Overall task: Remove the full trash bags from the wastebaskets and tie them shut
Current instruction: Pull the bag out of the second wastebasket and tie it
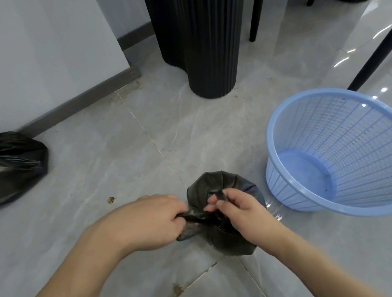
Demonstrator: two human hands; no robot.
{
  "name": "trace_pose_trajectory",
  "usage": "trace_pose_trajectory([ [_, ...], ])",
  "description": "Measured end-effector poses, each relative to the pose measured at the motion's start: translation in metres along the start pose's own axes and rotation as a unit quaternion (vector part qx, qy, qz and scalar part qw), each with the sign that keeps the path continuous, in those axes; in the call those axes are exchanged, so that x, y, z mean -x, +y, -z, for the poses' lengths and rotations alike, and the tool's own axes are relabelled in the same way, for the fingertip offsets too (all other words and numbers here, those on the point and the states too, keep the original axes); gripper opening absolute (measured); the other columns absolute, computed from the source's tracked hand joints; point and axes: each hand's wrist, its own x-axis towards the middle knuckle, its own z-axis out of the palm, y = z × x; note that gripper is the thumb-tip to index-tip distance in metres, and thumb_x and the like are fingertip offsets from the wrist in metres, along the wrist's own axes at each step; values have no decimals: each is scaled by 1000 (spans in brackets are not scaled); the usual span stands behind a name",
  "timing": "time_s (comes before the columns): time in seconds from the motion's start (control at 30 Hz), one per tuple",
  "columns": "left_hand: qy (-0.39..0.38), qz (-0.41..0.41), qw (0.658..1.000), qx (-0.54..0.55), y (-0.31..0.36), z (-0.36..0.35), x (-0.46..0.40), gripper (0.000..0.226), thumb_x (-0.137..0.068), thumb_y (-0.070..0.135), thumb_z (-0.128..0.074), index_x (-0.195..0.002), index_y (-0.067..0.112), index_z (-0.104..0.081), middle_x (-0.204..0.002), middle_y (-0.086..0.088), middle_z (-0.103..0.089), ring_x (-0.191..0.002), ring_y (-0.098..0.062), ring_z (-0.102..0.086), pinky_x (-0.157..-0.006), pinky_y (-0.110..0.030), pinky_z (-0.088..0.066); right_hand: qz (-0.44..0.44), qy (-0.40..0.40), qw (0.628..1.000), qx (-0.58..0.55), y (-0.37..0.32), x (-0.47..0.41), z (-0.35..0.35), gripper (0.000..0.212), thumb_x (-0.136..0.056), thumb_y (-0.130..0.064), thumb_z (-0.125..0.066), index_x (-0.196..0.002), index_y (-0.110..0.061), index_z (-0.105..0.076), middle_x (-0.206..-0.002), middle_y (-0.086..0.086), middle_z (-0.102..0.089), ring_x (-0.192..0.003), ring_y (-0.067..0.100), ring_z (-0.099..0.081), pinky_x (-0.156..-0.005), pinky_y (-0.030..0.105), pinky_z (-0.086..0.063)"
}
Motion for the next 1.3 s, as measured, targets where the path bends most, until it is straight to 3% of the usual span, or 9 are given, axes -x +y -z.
trace_pose_trajectory([
  [0.1,78,-5,997,-11,-19,7,-3,14,-96,39,-41,-83,36,-43,-96,16,-48,-102,-10,-42,-96,-29,-32,28,-53,965,256,-6,2,5,27,-93,-33,-51,-86,-10,-60,-75,5,-65,-67,10,-58,-71,37,-50],
  [0.23,167,-29,985,41,-27,1,-19,6,-97,34,-47,-91,34,-48,-111,13,-53,-112,-10,-39,-103,-27,-24,43,-94,902,419,-14,2,9,34,-75,-52,-47,-78,-20,-56,-67,-1,-61,-63,13,-58,-57,33,-46],
  [0.3,165,-28,966,196,-23,-6,-29,11,-98,25,-49,-91,33,-52,-116,10,-58,-115,-10,-45,-105,-25,-29,63,-94,874,472,-13,0,8,28,-71,-48,-46,-69,-20,-49,-63,-3,-57,-61,13,-55,-52,31,-42],
  [0.4,132,-27,860,492,-14,-20,-39,18,-100,11,-48,-110,10,-62,-110,1,-67,-103,-5,-63,-95,-22,-44,104,-92,861,490,-10,-1,11,25,-72,-41,-45,-62,-19,-39,-70,-4,-51,-63,14,-52,-54,31,-41],
  [0.57,134,-23,758,638,2,-49,-52,15,-102,10,-40,-97,4,-52,-97,-11,-65,-92,-15,-63,-91,-25,-48,180,-56,881,434,-9,4,18,22,-74,-27,-51,-60,-16,-38,-82,-7,-42,-62,18,-49,-58,37,-44],
  [0.7,179,-6,776,605,14,-54,-59,13,-102,10,-41,-93,10,-50,-77,0,-51,-68,-3,-49,-70,-19,-43,204,-31,908,365,-3,6,20,20,-73,-20,-53,-59,-15,-40,-82,-9,-40,-63,16,-49,-58,29,-44],
  [0.87,178,15,794,582,16,-49,-62,13,-104,14,-37,-97,8,-47,-59,-8,-58,-60,-19,-53,-66,-30,-43,206,79,924,313,2,0,24,17,-78,-13,-64,-65,-13,-52,-91,-7,-44,-78,12,-52,-61,13,-40],
  [1.1,167,28,788,592,12,-54,-59,17,-104,14,-36,-95,5,-47,-46,-7,-49,-45,-24,-57,-59,-27,-44,231,80,844,477,1,5,33,18,-78,-21,-56,-94,-28,-55,-81,-13,-58,-68,16,-57,-56,31,-47],
  [1.3,244,9,787,567,11,-55,-63,12,-98,12,-52,-88,14,-58,-70,-1,-56,-66,-11,-52,-69,-28,-44,290,110,756,576,11,7,32,14,-74,-28,-50,-86,-25,-57,-71,-10,-58,-59,15,-56,-48,21,-28],
])
